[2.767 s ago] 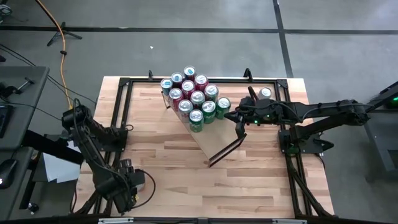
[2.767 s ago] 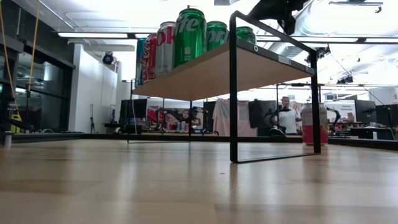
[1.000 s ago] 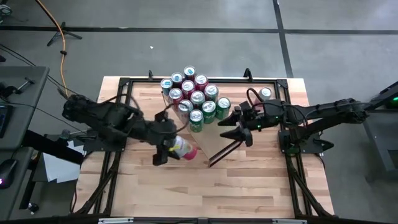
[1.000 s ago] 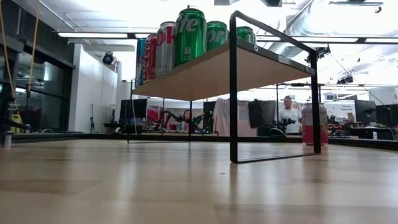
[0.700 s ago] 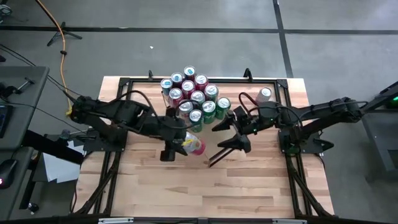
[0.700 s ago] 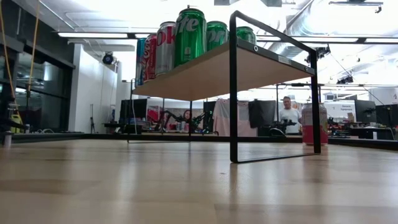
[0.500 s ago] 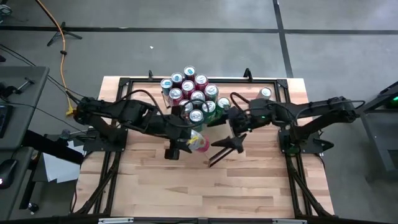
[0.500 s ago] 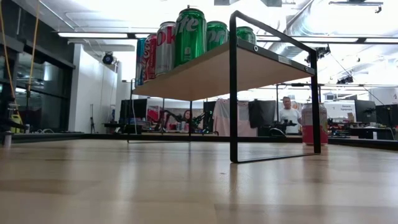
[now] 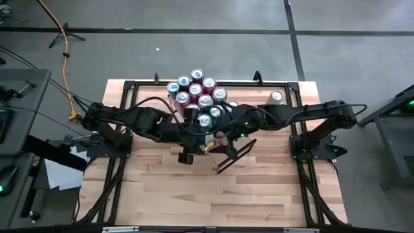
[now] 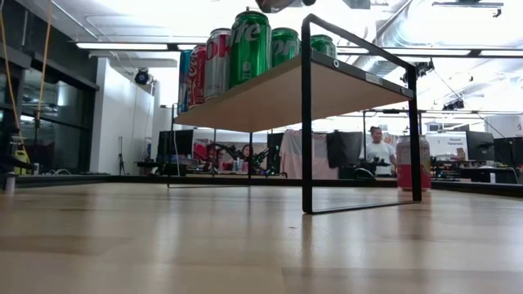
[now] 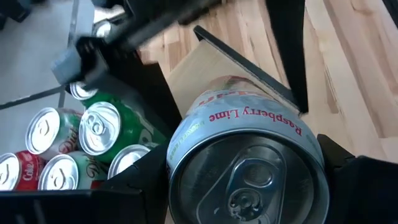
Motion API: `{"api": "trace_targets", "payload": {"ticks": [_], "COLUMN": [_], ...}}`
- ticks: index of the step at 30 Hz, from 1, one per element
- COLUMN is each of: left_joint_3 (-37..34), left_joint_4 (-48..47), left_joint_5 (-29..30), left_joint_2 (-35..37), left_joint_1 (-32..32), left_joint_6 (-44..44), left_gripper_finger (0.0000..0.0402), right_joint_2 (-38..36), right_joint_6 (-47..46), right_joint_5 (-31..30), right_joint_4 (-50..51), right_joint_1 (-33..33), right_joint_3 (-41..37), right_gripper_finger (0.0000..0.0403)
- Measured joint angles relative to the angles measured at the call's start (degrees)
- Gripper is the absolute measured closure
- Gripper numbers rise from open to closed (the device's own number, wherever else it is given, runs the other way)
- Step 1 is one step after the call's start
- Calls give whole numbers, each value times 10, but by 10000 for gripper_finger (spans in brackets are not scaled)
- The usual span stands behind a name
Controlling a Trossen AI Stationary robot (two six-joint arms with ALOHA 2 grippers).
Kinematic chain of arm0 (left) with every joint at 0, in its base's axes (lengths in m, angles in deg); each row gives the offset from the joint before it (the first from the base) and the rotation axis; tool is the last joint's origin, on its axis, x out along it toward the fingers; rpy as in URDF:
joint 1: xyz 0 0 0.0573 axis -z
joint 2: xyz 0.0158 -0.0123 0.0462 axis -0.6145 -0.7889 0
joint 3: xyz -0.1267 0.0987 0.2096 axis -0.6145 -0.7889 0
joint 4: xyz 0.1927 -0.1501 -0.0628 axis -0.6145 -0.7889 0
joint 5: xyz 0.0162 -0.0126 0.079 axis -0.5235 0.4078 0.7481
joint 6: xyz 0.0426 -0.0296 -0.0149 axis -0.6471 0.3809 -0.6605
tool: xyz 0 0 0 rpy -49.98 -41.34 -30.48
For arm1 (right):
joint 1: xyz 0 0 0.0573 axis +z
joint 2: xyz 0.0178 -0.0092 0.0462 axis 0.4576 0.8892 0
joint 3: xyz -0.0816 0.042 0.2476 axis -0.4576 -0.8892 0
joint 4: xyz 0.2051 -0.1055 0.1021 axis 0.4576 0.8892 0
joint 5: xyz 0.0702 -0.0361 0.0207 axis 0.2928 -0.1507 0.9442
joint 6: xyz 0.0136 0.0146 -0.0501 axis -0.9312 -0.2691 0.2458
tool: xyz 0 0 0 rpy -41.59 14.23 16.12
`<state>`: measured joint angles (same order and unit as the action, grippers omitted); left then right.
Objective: Place canned beverage on shelf
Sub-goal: Put the bottom pink soda can on the shelf
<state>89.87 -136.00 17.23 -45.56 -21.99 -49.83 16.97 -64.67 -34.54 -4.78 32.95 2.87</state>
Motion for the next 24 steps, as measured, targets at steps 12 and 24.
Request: {"api": "trace_targets", "payload": {"ticks": [12, 24], "left_joint_3": [0, 0], "left_joint_4": [50, 65], "left_joint_5": [35, 34], "left_joint_2": [2, 1], "left_joint_1": [23, 38], "left_joint_6": [-154, -278], "left_gripper_finger": [203, 203], "right_joint_2": [6, 6], "right_joint_6": [0, -20], "right_joint_5": [65, 106], "right_joint_4": [-30, -31], "right_joint_1": [0, 3], "right_joint_3": [0, 0], "right_gripper_finger": [29, 29]}}
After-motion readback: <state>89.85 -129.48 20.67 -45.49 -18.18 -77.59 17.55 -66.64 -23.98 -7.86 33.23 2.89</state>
